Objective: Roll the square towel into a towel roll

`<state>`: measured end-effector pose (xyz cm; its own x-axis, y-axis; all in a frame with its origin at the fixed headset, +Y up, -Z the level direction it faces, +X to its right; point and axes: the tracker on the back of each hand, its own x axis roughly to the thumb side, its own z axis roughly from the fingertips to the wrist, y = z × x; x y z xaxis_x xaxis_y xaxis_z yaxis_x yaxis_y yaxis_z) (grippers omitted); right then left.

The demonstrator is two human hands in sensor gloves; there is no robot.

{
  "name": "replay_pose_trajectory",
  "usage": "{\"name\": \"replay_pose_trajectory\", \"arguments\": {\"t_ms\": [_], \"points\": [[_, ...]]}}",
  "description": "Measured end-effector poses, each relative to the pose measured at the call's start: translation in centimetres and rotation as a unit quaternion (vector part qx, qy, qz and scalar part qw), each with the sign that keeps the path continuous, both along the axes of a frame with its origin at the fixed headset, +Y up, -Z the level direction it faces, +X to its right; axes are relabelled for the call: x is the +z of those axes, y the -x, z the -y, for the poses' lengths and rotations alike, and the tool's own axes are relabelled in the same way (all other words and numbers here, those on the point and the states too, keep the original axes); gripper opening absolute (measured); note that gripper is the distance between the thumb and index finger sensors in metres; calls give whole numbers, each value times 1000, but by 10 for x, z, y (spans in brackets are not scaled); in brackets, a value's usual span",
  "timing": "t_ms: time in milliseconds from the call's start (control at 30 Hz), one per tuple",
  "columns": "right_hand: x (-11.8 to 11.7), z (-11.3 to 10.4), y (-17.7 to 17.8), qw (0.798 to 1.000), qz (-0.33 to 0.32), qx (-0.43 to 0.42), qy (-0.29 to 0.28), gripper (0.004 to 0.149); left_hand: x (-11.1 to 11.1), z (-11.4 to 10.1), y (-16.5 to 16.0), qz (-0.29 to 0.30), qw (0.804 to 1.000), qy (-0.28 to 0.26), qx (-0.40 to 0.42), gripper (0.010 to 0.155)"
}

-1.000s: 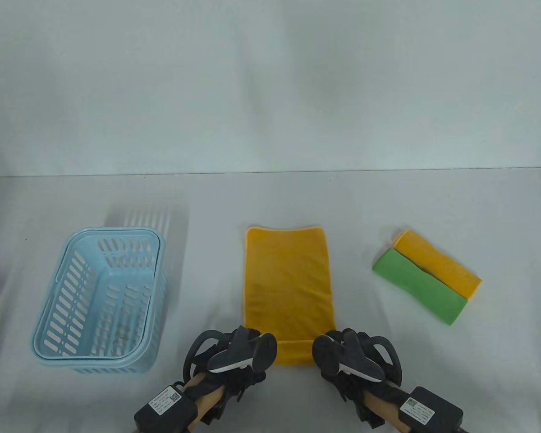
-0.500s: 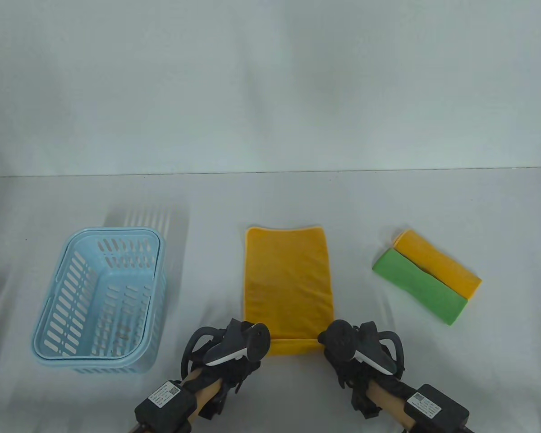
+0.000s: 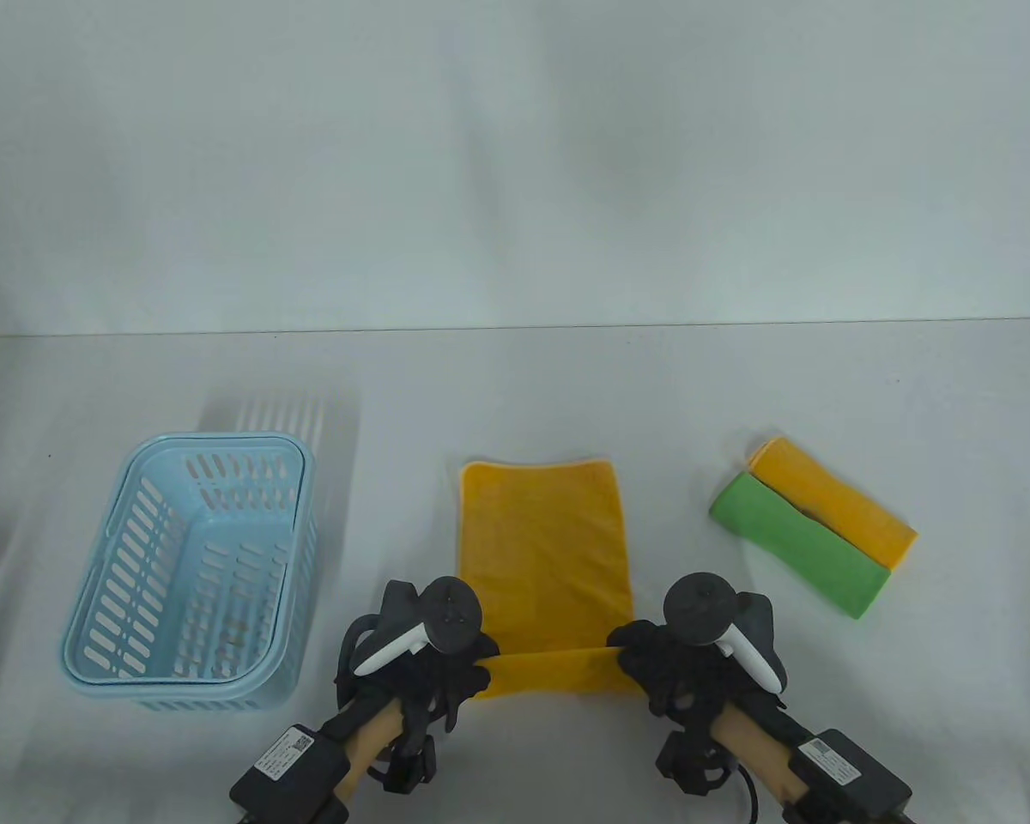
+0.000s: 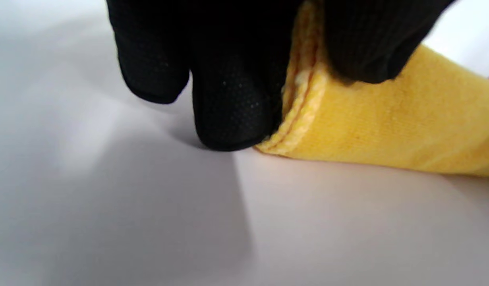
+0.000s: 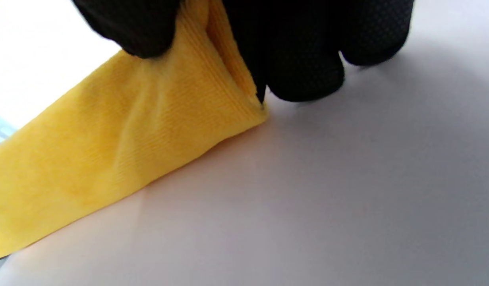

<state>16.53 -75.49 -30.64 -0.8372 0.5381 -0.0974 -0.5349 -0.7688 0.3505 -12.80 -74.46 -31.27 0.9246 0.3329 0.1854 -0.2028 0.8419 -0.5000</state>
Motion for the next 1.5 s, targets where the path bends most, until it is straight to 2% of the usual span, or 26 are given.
{"name": "replay_pose_trajectory", "arguments": {"t_ms": [200,333,633,867,967,1167,1333,1500], "points": [[-7,1,-2,999,34,4,-34,47,-6,4,3,-40,998,-26,-39,49],[-7,1,-3,998,41,5,-37,47,-7,6,3,-53,997,-33,-48,49],[-9,-2,-11,996,72,-4,-44,52,-9,6,11,-99,993,-34,-55,57],[-9,-15,-16,994,80,-13,-67,58,-10,1,21,-120,991,-44,-49,63],[-4,-25,-13,994,61,-8,-87,60,-6,-9,19,-105,989,-85,-67,67],[13,-39,10,990,-16,39,-131,64,11,-29,-2,-37,982,-162,-88,74],[24,-37,33,980,-86,102,-150,65,21,-26,-24,62,980,-165,-97,72],[27,-23,45,966,-125,174,-142,64,24,-11,-35,95,973,-155,-141,70]]}}
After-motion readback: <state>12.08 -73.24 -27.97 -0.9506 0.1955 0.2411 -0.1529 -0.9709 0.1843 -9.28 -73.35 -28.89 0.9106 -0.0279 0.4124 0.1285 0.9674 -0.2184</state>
